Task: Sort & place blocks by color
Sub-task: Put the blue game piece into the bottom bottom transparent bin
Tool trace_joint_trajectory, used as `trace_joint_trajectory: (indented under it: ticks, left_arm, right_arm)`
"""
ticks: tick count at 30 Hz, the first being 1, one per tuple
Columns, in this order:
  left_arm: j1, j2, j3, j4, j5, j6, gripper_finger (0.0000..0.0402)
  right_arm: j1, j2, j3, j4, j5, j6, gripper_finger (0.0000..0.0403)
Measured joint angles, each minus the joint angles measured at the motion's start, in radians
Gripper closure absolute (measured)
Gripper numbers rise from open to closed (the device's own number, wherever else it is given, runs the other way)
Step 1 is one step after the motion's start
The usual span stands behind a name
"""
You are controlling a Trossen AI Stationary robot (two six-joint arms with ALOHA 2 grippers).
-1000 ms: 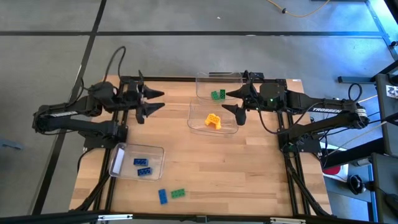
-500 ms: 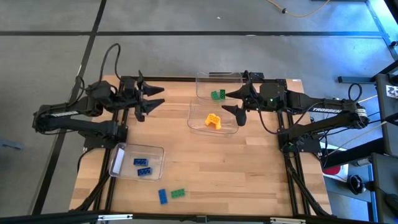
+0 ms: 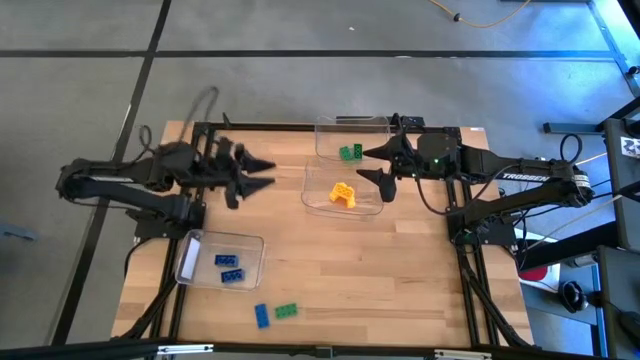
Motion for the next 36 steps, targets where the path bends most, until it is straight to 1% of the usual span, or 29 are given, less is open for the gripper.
trace_joint_trajectory:
  ticks: [3,5,6,9,13,17,19,22,28,31,36]
  left_arm:
    - [-0.097,0.059,0.0,-0.012,-0.026,-0.081,0.0138]
    - [-0.17,0.11,0.002,-0.01,-0.042,-0.148,0.0138]
    - [-0.21,0.139,0.015,-0.034,-0.052,-0.188,0.0138]
    - [-0.332,0.245,0.103,-0.182,-0.062,-0.269,0.0141]
    - [-0.464,0.401,0.282,-0.448,-0.049,-0.245,0.015]
    - [-0.566,0.55,0.456,-0.664,0.011,-0.104,0.0156]
    - [-0.618,0.623,0.529,-0.769,0.038,0.005,0.0156]
    - [-0.689,0.725,0.602,-0.841,0.05,0.201,0.0156]
    - [-0.789,0.889,0.638,-0.847,0.048,0.599,0.0156]
    - [-0.81,0.958,0.638,-0.846,0.048,0.704,0.0157]
    - [-0.82,1.059,0.638,-0.825,0.049,0.789,0.0157]
  right_arm:
    - [0.0,0.0,0.0,-0.019,-0.001,0.039,0.0108]
    - [0.0,0.0,0.0,-0.044,-0.001,0.039,0.0108]
    - [0.0,0.0,0.0,-0.059,-0.001,0.039,0.0108]
    - [0.0,0.0,0.0,-0.091,-0.001,0.039,0.0108]
    - [0.0,0.0,0.0,-0.122,-0.001,0.043,0.0108]
    - [0.002,0.0,0.0,-0.123,-0.001,0.113,0.0108]
    - [0.003,0.0,0.0,-0.124,-0.006,0.147,0.0108]
    - [0.003,0.0,0.0,-0.138,-0.04,0.19,0.0108]
    - [0.003,0.0,0.0,-0.188,-0.053,0.197,0.0108]
    - [0.003,0.003,0.0,-0.199,-0.041,0.202,0.0108]
    - [0.003,0.024,0.0,-0.203,-0.026,0.228,0.0108]
